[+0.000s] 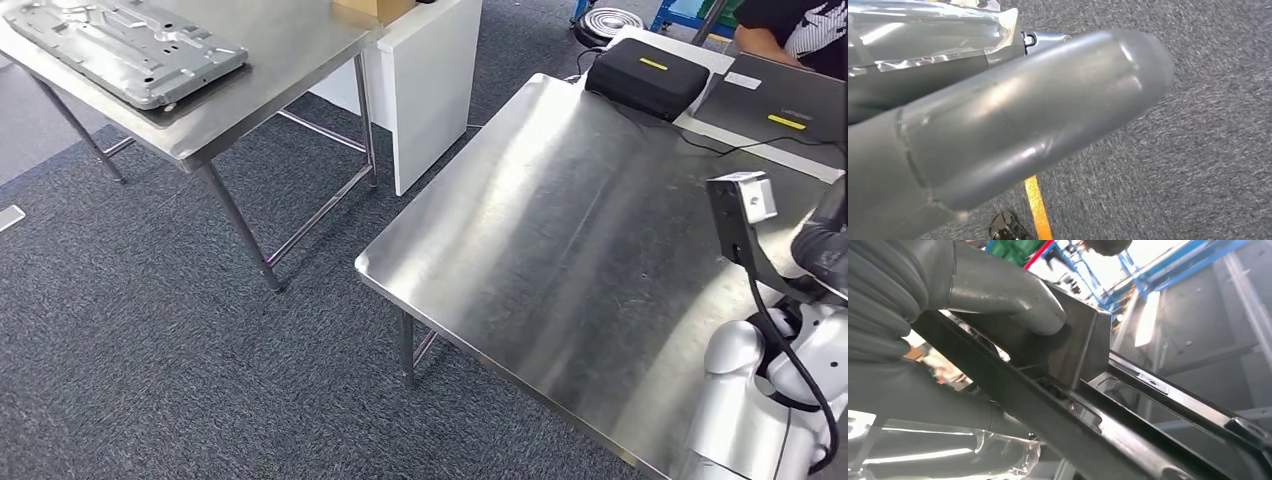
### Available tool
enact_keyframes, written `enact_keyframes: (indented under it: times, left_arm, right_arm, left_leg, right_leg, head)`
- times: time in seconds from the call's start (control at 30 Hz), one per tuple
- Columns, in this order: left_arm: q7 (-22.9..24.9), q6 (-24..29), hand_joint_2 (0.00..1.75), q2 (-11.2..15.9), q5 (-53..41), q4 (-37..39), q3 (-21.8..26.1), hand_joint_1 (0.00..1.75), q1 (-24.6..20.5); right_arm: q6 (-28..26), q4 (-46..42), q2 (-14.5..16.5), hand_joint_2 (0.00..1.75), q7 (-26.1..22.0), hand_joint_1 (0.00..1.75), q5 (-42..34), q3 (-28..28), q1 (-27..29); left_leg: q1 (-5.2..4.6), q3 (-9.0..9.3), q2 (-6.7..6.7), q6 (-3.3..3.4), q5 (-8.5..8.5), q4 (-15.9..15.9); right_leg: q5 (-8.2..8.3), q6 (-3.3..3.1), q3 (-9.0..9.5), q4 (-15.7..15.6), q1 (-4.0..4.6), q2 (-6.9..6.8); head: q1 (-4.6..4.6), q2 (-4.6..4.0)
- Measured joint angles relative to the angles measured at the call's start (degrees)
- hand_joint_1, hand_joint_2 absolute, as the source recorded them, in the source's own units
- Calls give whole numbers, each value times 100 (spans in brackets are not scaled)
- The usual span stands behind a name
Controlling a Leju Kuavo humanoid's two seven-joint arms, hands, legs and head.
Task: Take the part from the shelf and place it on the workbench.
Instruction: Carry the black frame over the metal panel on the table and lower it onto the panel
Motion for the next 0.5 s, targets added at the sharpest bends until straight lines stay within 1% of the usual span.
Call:
enact_keyframes:
  times: [0.03, 0.07, 0.1, 0.13, 0.17, 0.2, 0.23, 0.27, 0.3, 0.33, 0.37, 0.4, 0.43, 0.47, 0.5]
  left_arm:
    - [3, 17, 0, -4, 15, 0, 3, 0, -3]
    - [4, 32, 0, -8, 28, 1, 5, 0, -6]
    - [5, 44, 0, -11, 40, 1, 8, 0, -7]
    - [6, 57, 0, -15, 54, 2, 14, 0, -7]
    - [8, 70, 0, -17, 72, 2, 23, 0, -6]
    - [10, 80, 0, -17, 93, 2, 33, 0, -5]
    - [13, 86, 0, -16, 114, 2, 44, 0, -4]
    - [16, 89, 0, -15, 128, 2, 53, 0, -4]
    - [17, 90, 0, -14, 137, 1, 60, 0, -3]
    - [20, 90, 0, -12, 140, 1, 68, 0, -4]
    - [21, 91, 0, -13, 140, 1, 75, 0, -3]
    - [24, 93, 0, -13, 142, 1, 81, 0, -3]
    - [28, 96, 0, -14, 144, 2, 86, 0, -2]
    - [32, 99, 0, -18, 146, 2, 89, 0, -3]
    - [37, 104, 0, -24, 149, 1, 91, 0, -8]
  right_arm:
    - [0, 43, -16, 175, 26, 175, 0, 121, -24]
    - [0, 85, -28, 175, 50, 175, 1, 223, -49]
    - [0, 127, -32, 175, 67, 175, 1, 307, -72]
    - [0, 173, -35, 175, 90, 175, 1, 381, -94]
    - [0, 231, -37, 175, 133, 175, 1, 449, -112]
    - [0, 294, -43, 175, 191, 175, 1, 517, -131]
    - [0, 363, -53, 175, 258, 175, 1, 587, -152]
    - [-1, 426, -65, 175, 320, 175, 1, 653, -171]
    - [-1, 474, -76, 175, 358, 175, 1, 710, -190]
    - [-2, 512, -84, 175, 384, 175, 1, 759, -210]
    - [-2, 543, -90, 175, 403, 175, 1, 799, -235]
    - [-4, 576, -98, 175, 430, 175, 1, 836, -258]
    - [-6, 609, -109, 175, 475, 175, 1, 870, -274]
    - [-9, 642, -129, 175, 535, 175, 1, 903, -285]
    - [-12, 671, -161, 175, 611, 175, 1, 937, -285]
  left_leg:
    - [8, -33, -18, -35, -75, 93]
    - [19, -116, -56, -72, -207, 293]
    - [37, -253, -108, -105, -380, 602]
    - [52, -424, -138, -133, -567, 983]
    - [66, -589, -150, -155, -696, 1326]
    - [76, -694, -155, -168, -732, 1524]
    - [83, -699, -161, -171, -659, 1511]
    - [91, -594, -182, -165, -488, 1272]
    - [102, -405, -253, -151, -275, 874]
    - [122, -207, -397, -130, -124, 482]
    - [132, -52, -520, -111, -31, 182]
    - [130, 39, -614, -92, -3, 15]
    - [119, 67, -644, -73, -24, -24]
    - [101, 78, -583, -50, -12, -43]
    - [102, 97, -516, -14, 8, -77]
  right_leg:
    - [19, -30, 12, -16, -22, 44]
    - [32, -51, 26, -31, -46, 85]
    - [35, -59, 33, -33, -58, 122]
    - [35, -61, 34, -32, -61, 164]
    - [35, -61, 34, -30, -59, 209]
    - [34, -61, 35, -29, -57, 261]
    - [34, -60, 38, -27, -56, 318]
    - [33, -59, 44, -25, -57, 377]
    - [32, -57, 51, -24, -59, 436]
    - [32, -52, 46, -21, -54, 488]
    - [33, -37, 31, -16, -55, 540]
    - [41, -14, 8, -13, -66, 590]
    - [54, 18, -18, -15, -80, 644]
    - [69, 59, -35, -27, -99, 706]
    - [71, 93, -55, -22, -109, 726]
  head:
    - [-5, 0]
    - [-16, 0]
    - [-26, 0]
    - [-36, 0]
    - [-40, 0]
    - [-40, 0]
    - [-42, 0]
    - [-43, 0]
    - [-45, 0]
    - [-43, 0]
    - [-38, 0]
    - [-39, 0]
    - [-40, 0]
    - [-46, 0]
    - [-51, 0]
